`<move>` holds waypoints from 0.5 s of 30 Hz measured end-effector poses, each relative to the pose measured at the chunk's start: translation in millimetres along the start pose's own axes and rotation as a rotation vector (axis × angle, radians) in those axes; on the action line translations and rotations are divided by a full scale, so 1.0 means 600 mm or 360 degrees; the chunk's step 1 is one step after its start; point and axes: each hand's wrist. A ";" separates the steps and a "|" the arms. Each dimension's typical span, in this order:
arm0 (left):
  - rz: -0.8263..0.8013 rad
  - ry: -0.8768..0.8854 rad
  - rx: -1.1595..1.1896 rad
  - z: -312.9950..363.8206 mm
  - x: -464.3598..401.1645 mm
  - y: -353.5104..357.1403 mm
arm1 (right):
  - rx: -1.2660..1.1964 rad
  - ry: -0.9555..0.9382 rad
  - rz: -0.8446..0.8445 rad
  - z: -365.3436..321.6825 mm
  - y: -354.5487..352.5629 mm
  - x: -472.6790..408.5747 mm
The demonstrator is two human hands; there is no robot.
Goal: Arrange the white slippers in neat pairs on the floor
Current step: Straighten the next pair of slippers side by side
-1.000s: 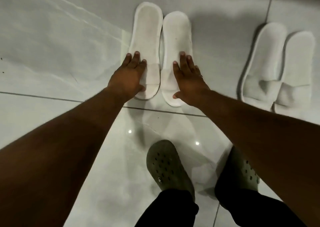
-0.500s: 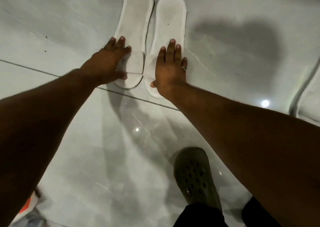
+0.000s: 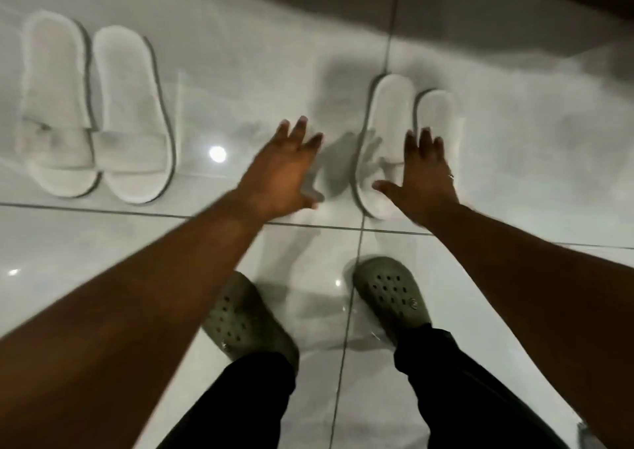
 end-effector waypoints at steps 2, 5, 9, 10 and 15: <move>-0.0053 -0.0004 -0.0015 0.085 -0.055 0.018 | -0.0056 0.0101 -0.0054 0.082 -0.004 0.009; -0.0138 0.0005 -0.0185 0.158 -0.144 0.059 | -0.0055 0.0065 -0.0142 0.182 0.026 -0.020; -0.0236 -0.0053 -0.0324 0.152 -0.224 0.100 | -0.0066 -0.0216 -0.0276 0.227 0.082 -0.099; -0.0223 -0.0041 -0.0384 0.147 -0.235 0.109 | -0.0055 -0.0276 -0.0254 0.231 0.096 -0.111; -0.0193 -0.0112 -0.0383 0.192 -0.253 0.126 | -0.0199 -0.0373 -0.0093 0.272 0.113 -0.105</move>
Point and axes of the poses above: each hand's wrist, its own x-axis away from the middle knuckle, its own y-axis out of the palm, z = x × y, and after that the axes turned 13 degrees about -z, right-handed
